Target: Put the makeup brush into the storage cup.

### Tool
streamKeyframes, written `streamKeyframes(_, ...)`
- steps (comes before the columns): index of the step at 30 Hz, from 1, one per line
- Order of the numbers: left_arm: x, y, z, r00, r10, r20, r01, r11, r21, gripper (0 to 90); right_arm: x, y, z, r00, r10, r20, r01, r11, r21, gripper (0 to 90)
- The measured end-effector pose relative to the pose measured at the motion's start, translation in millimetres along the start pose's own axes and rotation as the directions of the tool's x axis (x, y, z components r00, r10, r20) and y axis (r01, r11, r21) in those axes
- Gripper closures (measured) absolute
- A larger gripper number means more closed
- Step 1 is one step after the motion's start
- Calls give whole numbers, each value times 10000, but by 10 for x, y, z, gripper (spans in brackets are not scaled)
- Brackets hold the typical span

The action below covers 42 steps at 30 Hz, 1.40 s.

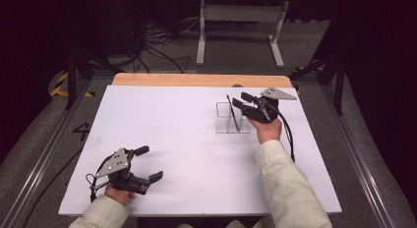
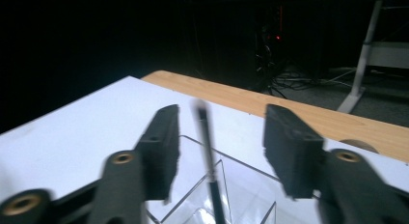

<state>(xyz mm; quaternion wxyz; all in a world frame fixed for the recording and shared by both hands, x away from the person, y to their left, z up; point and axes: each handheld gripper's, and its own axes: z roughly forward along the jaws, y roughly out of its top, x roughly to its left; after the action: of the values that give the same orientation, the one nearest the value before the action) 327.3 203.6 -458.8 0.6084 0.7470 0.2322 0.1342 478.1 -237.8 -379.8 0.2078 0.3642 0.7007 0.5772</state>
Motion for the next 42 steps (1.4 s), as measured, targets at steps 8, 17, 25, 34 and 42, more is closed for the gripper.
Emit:
streamKeyframes(8, -12, -3, -6, 10000, -28, 0, 28, 10000, -34, 0, -5, 92, -160, 9995, -97, -315, 95, 9999, -77, 196)
streamKeyframes(17, -35, -8, -57, 9996, 137, 239, -131, 9996, -265, 0, 68, 189, -442, 9959, -538, -732, 528, 9985, -162, 130)
streamKeyframes(25, -19, -11, -127, 9995, 65, 316, -63, 10000, -65, 0, 83, 175, -674, 9927, -741, -953, 715, 9970, -300, 74)
streamKeyframes(34, -21, -20, -159, 9995, 3, 301, 1, 9999, -142, 0, 72, 21, -903, 9889, -885, -1198, 853, 9959, -313, 24)
streamKeyframes(42, -13, -24, -184, 9986, 91, 513, -78, 9996, -259, 0, 126, -145, -1015, 9843, -1150, -1340, 1129, 9933, -228, 8)
